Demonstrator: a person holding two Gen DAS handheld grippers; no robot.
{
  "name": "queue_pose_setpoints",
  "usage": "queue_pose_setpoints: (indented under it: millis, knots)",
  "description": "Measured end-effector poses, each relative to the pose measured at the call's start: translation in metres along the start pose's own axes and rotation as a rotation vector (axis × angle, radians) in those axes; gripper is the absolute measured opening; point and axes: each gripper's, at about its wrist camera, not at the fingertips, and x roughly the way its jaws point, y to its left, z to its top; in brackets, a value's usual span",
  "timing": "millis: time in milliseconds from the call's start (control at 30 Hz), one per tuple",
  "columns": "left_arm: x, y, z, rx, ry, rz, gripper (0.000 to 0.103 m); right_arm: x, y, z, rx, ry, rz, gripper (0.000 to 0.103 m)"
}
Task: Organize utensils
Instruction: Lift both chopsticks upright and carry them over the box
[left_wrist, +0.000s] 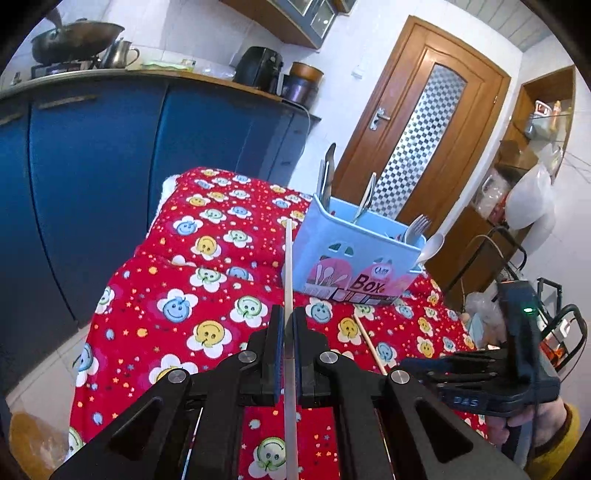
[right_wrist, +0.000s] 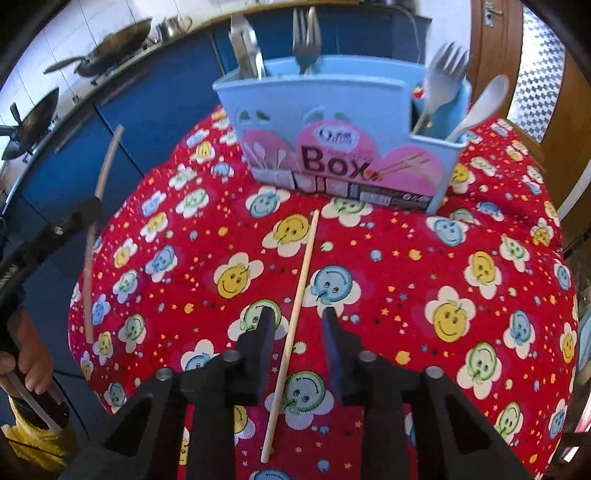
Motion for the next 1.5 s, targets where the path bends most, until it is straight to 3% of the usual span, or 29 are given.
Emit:
queue_pose_setpoints:
  millis: [133,500,767,933,1100,1200,1500]
  knots:
    - [-0.003,0.001,0.002,0.002,-0.018,-0.005,0.005,0.011,0.000,0.007,-0.008,0.065,-0.010,0.018]
    - [-0.004,-0.001,0.006,0.011,-0.038,-0.024,0.005,0.027,0.007,0.025,-0.065,0.176,-0.036,0.013]
    - [-0.002,-0.006,0.010,0.013,-0.051,-0.035,0.005,0.032,0.000,0.031,0.016,0.175,0.031,0.007]
    - [0.000,-0.015,0.016,0.030,-0.071,-0.048,0.005,0.011,-0.010,0.019,0.078,0.063,0.112,0.006]
    - [0.005,-0.029,0.028,0.052,-0.099,-0.073,0.005,-0.027,-0.020,0.006,0.110,-0.141,0.166,0.006]
    - [0.011,-0.038,0.039,0.073,-0.115,-0.080,0.005,-0.039,-0.027,0.001,0.137,-0.240,0.179,0.006]
    - [0.030,-0.066,0.082,0.114,-0.198,-0.077,0.005,-0.071,-0.049,0.013,0.140,-0.428,0.176,0.006]
